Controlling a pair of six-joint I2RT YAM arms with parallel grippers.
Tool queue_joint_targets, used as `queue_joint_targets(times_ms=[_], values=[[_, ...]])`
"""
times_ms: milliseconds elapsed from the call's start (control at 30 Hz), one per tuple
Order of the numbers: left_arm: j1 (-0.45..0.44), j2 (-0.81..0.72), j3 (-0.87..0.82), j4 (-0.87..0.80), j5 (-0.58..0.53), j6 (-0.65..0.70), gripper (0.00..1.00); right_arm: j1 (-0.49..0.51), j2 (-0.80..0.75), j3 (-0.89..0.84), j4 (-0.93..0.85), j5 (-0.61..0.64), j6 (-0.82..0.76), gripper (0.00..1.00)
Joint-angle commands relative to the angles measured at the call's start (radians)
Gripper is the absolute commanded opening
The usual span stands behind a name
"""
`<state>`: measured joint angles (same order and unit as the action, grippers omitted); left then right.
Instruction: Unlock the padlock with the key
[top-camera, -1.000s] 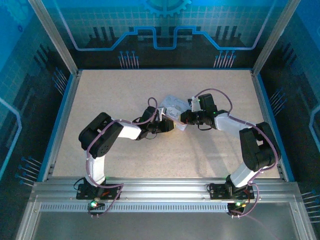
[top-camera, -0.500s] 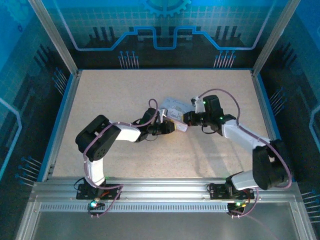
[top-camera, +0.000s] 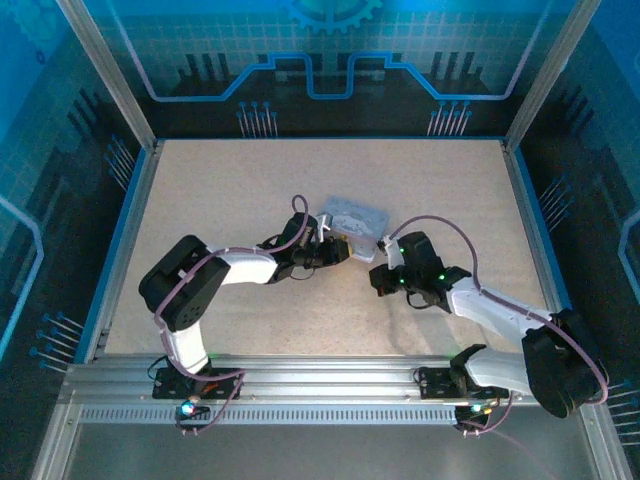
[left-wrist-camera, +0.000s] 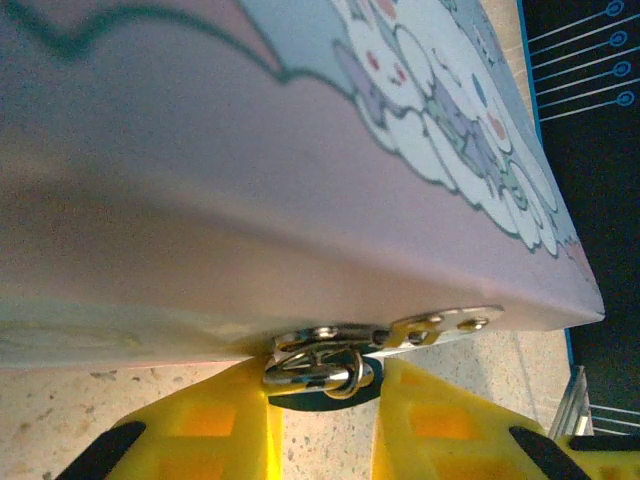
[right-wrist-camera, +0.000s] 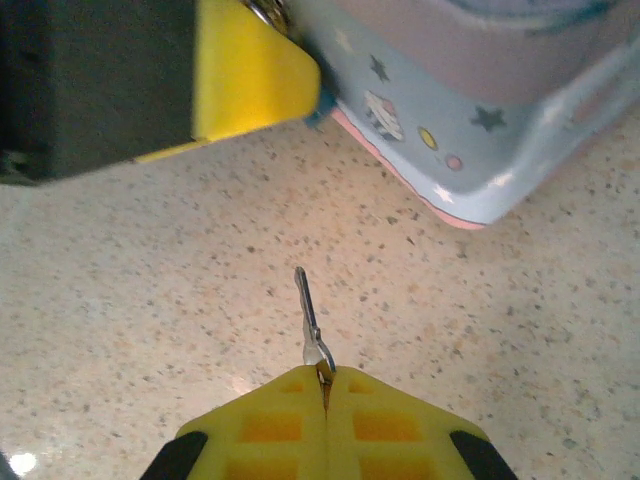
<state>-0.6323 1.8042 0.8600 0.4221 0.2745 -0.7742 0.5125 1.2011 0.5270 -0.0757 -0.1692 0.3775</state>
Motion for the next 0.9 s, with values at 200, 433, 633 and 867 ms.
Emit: queue_joint_targets(times_ms=[200,433,633,867], values=[[-0.018,-0.073,0.022,-0.047,0.026,-0.051,0.18,0.057,0.014,-0.061,0.182,0.134,-0.070,0.00],[-0.020,-0.078,0.033,-0.077,0.031,-0.076,0.17,0.074,0.064,-0.055,0.233,0.180,-0.101,0.00],[-0.023,-0.078,0.036,-0.071,0.037,-0.082,0.17,0.094,0.101,-0.039,0.266,0.189,-0.108,0.00],[-0.024,-0.074,0.042,-0.071,0.038,-0.085,0.17,0.116,0.135,-0.026,0.295,0.195,-0.109,0.00]])
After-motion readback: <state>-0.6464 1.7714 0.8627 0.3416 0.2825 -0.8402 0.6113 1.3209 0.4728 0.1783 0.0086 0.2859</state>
